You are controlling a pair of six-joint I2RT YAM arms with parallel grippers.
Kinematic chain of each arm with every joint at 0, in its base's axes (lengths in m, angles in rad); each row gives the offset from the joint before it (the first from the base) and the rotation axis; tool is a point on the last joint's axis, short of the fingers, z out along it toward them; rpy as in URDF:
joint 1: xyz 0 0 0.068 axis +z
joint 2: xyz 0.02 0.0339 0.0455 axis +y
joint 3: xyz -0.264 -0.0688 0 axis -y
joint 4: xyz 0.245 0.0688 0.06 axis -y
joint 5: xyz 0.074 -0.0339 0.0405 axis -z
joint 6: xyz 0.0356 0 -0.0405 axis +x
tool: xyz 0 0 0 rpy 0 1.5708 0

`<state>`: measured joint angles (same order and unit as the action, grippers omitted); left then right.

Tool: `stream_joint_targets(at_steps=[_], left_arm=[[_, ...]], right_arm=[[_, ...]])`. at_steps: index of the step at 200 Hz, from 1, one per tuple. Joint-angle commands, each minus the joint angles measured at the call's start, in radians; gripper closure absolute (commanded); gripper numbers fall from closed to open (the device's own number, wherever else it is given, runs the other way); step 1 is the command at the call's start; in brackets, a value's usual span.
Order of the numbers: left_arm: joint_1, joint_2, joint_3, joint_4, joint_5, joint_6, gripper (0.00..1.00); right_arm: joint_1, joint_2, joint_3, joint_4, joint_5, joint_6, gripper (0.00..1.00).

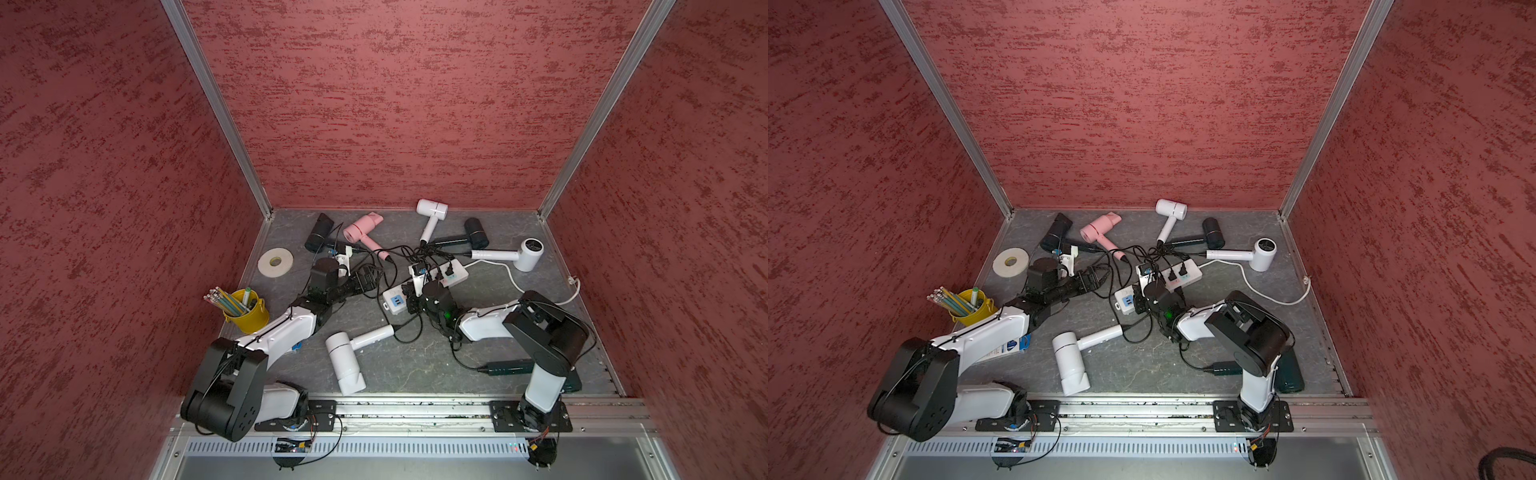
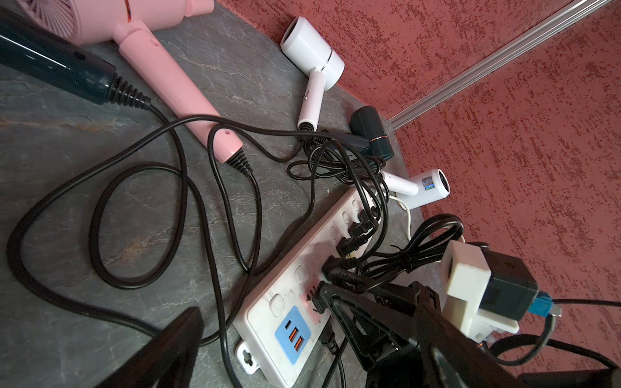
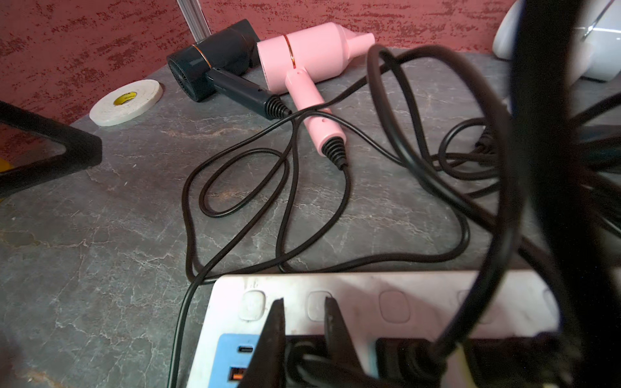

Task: Charge the blow dryers
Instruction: Insert the plug into the socket.

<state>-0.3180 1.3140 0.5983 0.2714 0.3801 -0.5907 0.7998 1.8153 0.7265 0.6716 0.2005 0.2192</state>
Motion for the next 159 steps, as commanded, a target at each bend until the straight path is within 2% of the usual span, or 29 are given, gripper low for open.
stream_joint_targets(at_steps=[1, 159], left_arm=[[0.007, -0.021, -0.016, 0.03, -0.003, 0.0, 0.0], [0.005, -0.032, -0.022, 0.04, 0.006, 0.002, 0.0]], right_arm=[[0.014, 0.011, 0.019, -0.04, 0.068, -0.023, 1.0], [0.032, -0.037, 0.044, -0.074, 0.127, -0.036, 1.0]])
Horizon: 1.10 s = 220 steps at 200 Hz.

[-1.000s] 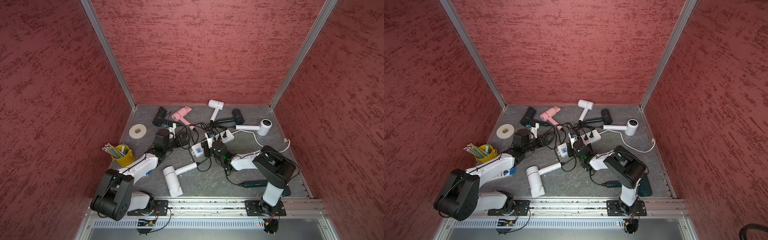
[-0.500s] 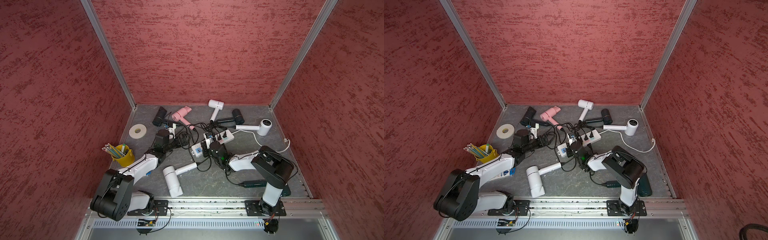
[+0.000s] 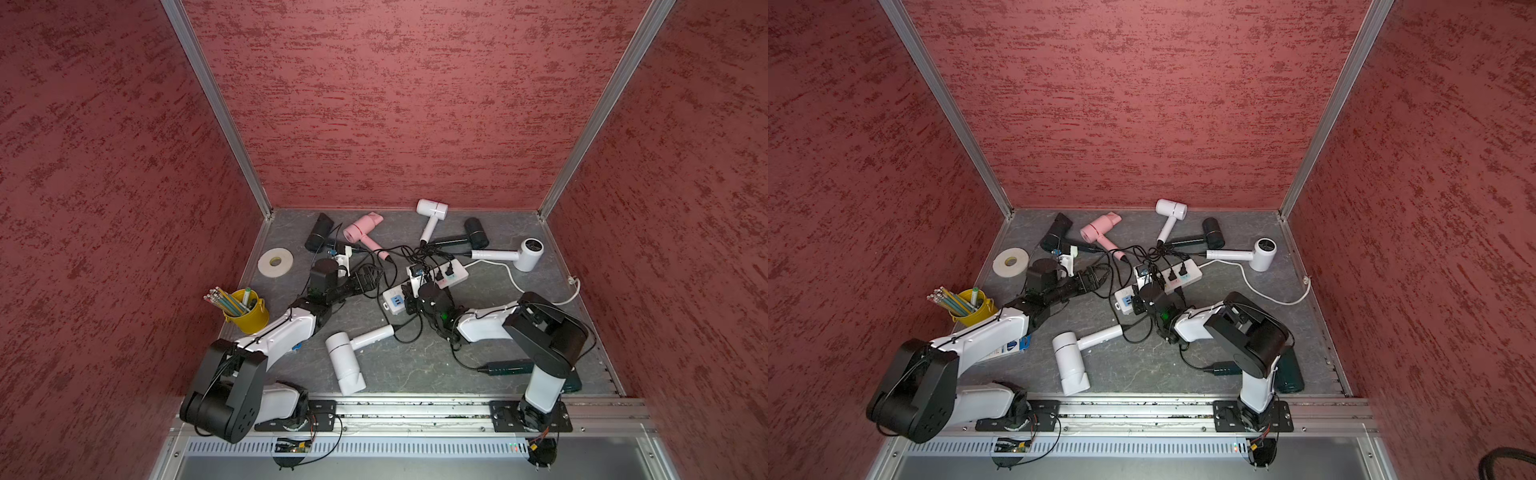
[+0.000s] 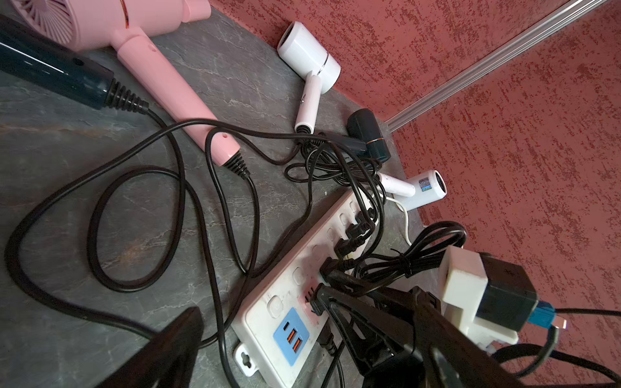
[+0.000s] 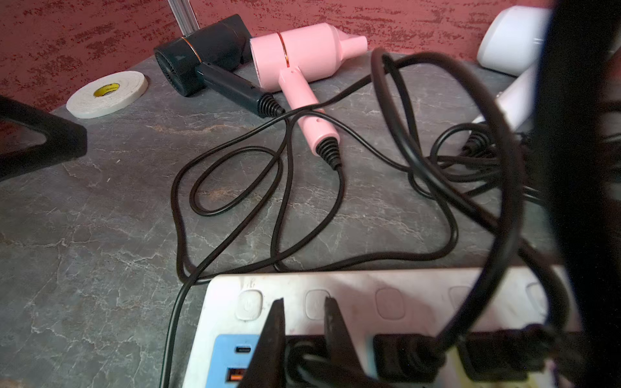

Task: Charge the blow dryers
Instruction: Insert the plug into the socket.

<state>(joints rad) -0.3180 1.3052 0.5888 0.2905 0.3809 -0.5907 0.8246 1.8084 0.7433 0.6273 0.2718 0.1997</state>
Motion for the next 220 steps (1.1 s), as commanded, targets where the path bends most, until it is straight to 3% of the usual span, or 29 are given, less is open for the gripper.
stream_joint_targets(at_steps=[1, 139, 220], left_arm=[[0.005, -0.023, -0.012, 0.021, 0.005, 0.001, 0.0], [-0.001, -0.023, -0.008, 0.006, -0.01, 0.002, 0.0], [-0.009, -0.012, -0.006, 0.014, -0.01, 0.003, 0.0]], right_arm=[[0.007, -0.03, 0.028, -0.031, 0.057, -0.016, 1.0], [0.008, 0.037, 0.039, -0.026, -0.022, 0.025, 1.0], [0.027, -0.026, -0.009, -0.084, 0.068, 0.035, 1.0]])
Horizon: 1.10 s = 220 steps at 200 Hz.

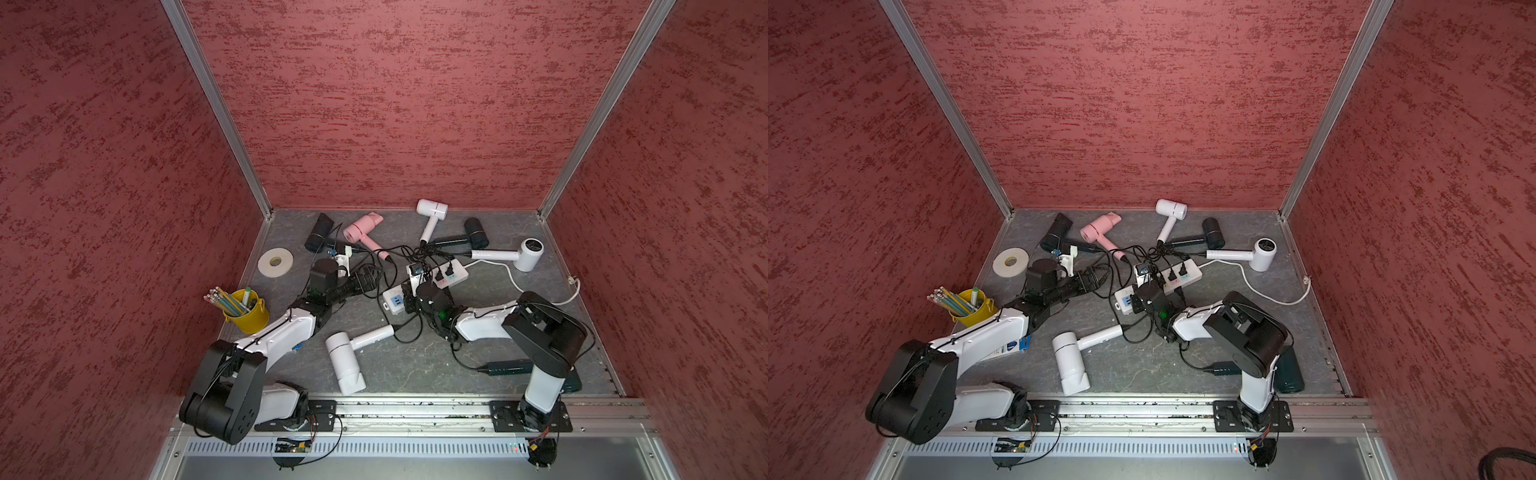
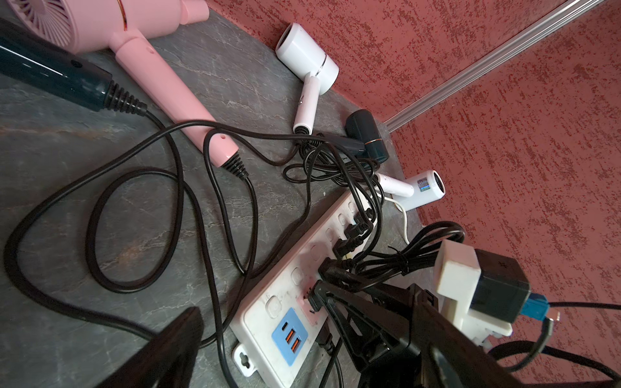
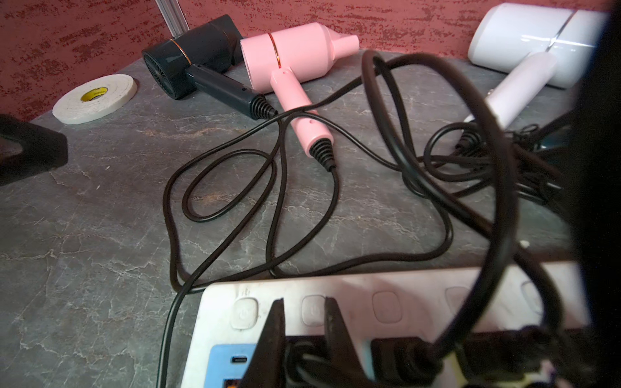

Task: Charge the blow dryers
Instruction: Insert the plug into the socket.

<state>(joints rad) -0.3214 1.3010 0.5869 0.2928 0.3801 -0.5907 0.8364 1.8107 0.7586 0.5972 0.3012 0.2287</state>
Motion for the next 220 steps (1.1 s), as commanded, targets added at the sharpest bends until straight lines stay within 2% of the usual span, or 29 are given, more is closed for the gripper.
stream_joint_targets(at_steps=[1, 89, 163, 220], left_arm=[[-0.006, -0.008, -0.004, 0.012, -0.009, 0.003, 0.0], [-0.01, -0.01, -0.006, 0.013, -0.012, 0.007, 0.0], [-0.011, -0.017, -0.009, 0.011, -0.02, 0.012, 0.0], [-0.015, -0.022, -0.009, 0.008, -0.025, 0.016, 0.0]], right_arm=[[0.015, -0.029, -0.024, -0.054, 0.039, 0.006, 1.0], [0.02, 0.017, -0.015, -0.037, 0.049, 0.006, 1.0], [0.02, 0.002, 0.005, -0.016, 0.089, -0.032, 1.0], [0.02, 0.035, 0.021, 0.004, 0.037, -0.031, 1.0]])
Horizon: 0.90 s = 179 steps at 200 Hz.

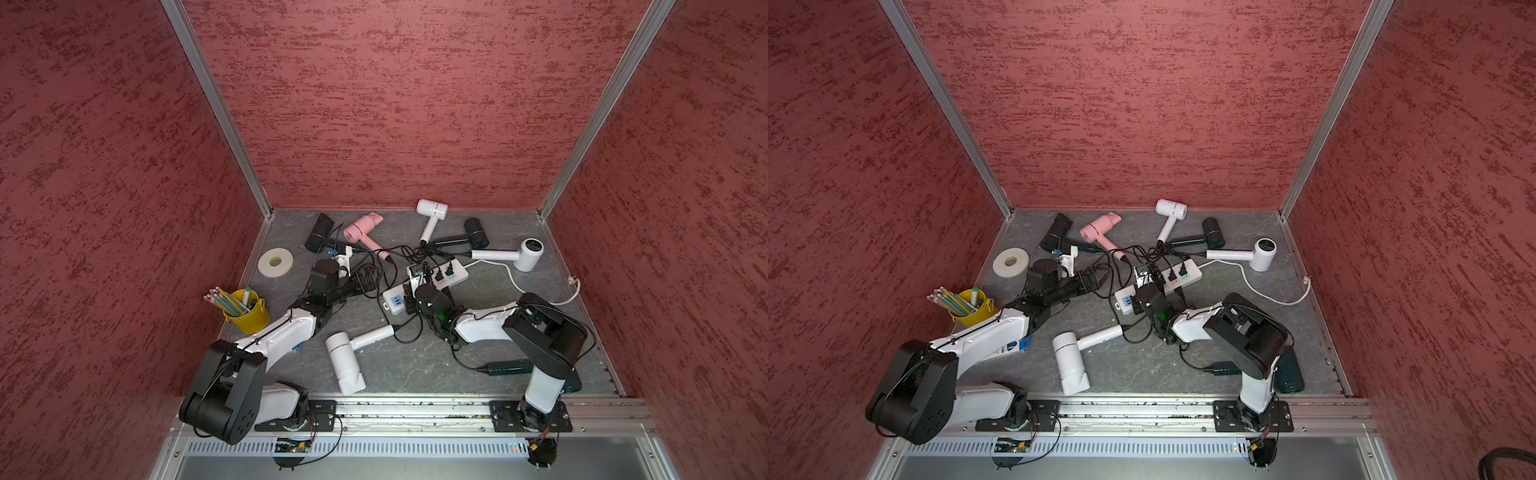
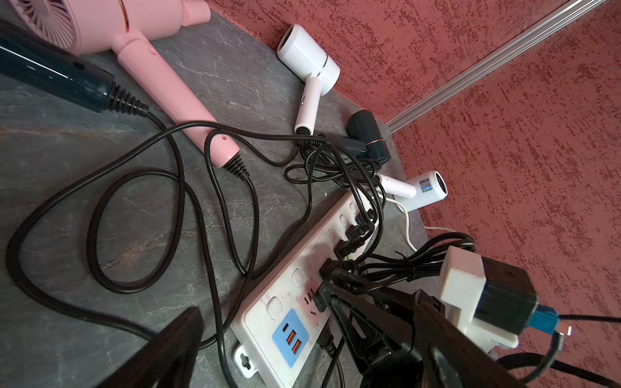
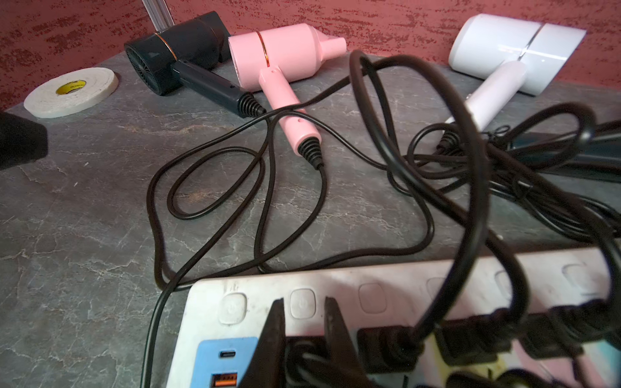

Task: Charge the blow dryers
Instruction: Insert the plug into the socket.

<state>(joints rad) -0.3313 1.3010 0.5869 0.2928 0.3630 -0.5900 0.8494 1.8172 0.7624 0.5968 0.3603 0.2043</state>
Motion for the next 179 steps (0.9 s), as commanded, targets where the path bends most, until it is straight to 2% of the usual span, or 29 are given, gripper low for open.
stream_joint_targets(at_steps=[1, 77, 121, 179], left_arm=[[-0.005, -0.023, -0.009, 0.008, -0.007, 0.015, 0.0], [-0.009, -0.029, -0.009, 0.003, -0.012, 0.021, 0.0], [-0.011, -0.034, -0.009, 0.002, -0.016, 0.023, 0.0], [-0.017, -0.028, -0.009, 0.007, -0.021, 0.025, 0.0]], right_arm=[[0.007, 0.028, 0.017, 0.005, -0.024, -0.006, 1.0], [0.007, 0.039, 0.008, 0.008, -0.037, 0.002, 1.0], [0.007, 0.024, -0.074, 0.009, -0.038, 0.033, 1.0], [0.007, 0.03, -0.103, -0.104, -0.08, 0.051, 1.0]])
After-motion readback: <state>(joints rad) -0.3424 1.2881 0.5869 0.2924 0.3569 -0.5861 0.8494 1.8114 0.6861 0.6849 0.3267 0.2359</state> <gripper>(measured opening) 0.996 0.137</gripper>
